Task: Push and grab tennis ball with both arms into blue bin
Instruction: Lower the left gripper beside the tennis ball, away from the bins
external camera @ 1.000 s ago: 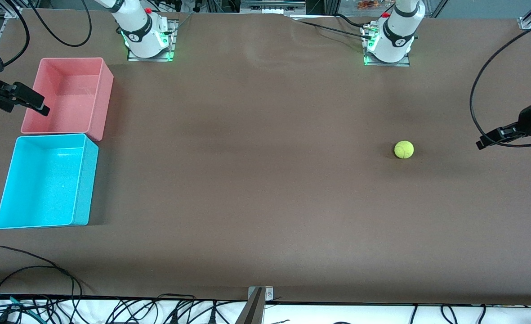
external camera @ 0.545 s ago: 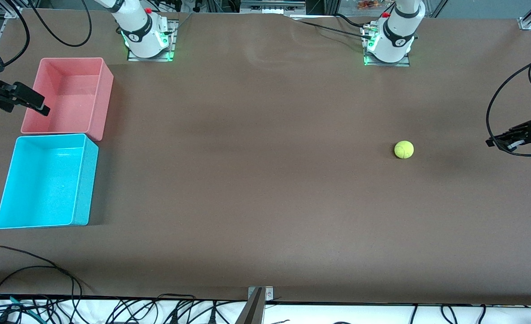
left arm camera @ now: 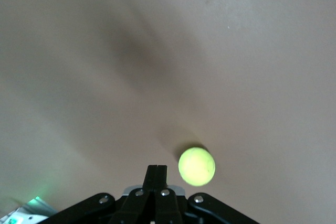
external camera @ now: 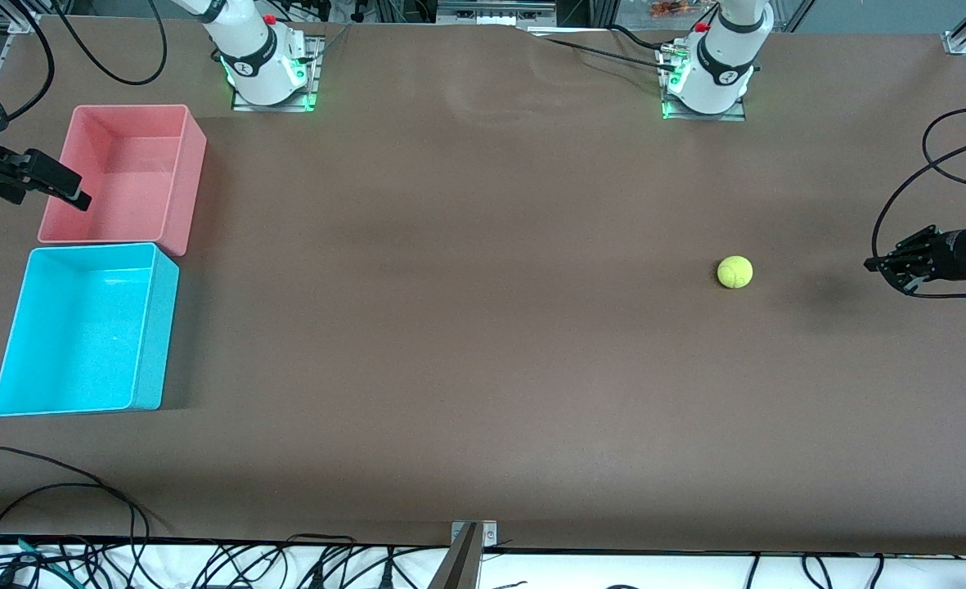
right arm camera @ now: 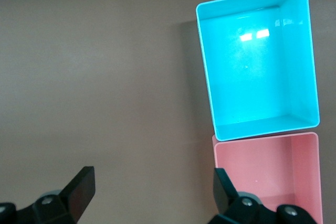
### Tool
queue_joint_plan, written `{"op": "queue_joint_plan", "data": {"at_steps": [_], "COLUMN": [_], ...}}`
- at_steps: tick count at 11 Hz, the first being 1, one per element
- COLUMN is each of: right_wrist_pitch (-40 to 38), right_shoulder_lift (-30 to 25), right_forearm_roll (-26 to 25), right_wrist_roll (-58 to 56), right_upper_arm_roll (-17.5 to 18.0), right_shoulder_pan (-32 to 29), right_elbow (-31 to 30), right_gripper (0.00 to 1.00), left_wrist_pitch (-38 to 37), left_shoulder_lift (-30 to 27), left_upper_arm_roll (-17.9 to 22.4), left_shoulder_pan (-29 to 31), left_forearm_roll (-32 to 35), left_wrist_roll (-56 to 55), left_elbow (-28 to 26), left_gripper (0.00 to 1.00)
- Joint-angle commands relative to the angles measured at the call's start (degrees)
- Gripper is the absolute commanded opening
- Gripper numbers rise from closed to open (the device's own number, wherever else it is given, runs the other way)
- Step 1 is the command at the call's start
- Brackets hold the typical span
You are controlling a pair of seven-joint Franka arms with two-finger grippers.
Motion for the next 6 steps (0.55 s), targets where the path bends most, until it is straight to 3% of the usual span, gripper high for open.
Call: {"op": "queue_joint_plan", "data": {"at_steps": [1,3,6], "right_wrist_pitch": [-1.1,-1.1,-1.1], "right_shoulder_lift": [0.3,0.3,0.3], "right_forearm_roll": [0.4,0.4,0.4], "right_wrist_roll": [-0.2,-0.2,-0.2], "right_upper_arm_roll": [-0.1,-0.1,-0.1], "right_shoulder_pan": [0.1,0.1,0.1], "right_elbow": [1.2,1.2,1.2], "right_gripper": [1.00,1.00,1.00], "left_wrist_pitch": [8.0,19.7,25.0], "left_shoulder_lift": [-1.6,-5.8,-5.1], "left_upper_arm_roll": [-1.0,-5.1,-5.7], "left_shoulder_pan": [-0.4,-0.4,-0.4], "left_forearm_roll": [4.2,5.0,4.9], "left_wrist_roll": [-5.0,-10.4,-15.9], "left_elbow": [-7.7,-18.3,-22.6], "left_gripper": [0.00,0.00,0.00]}}
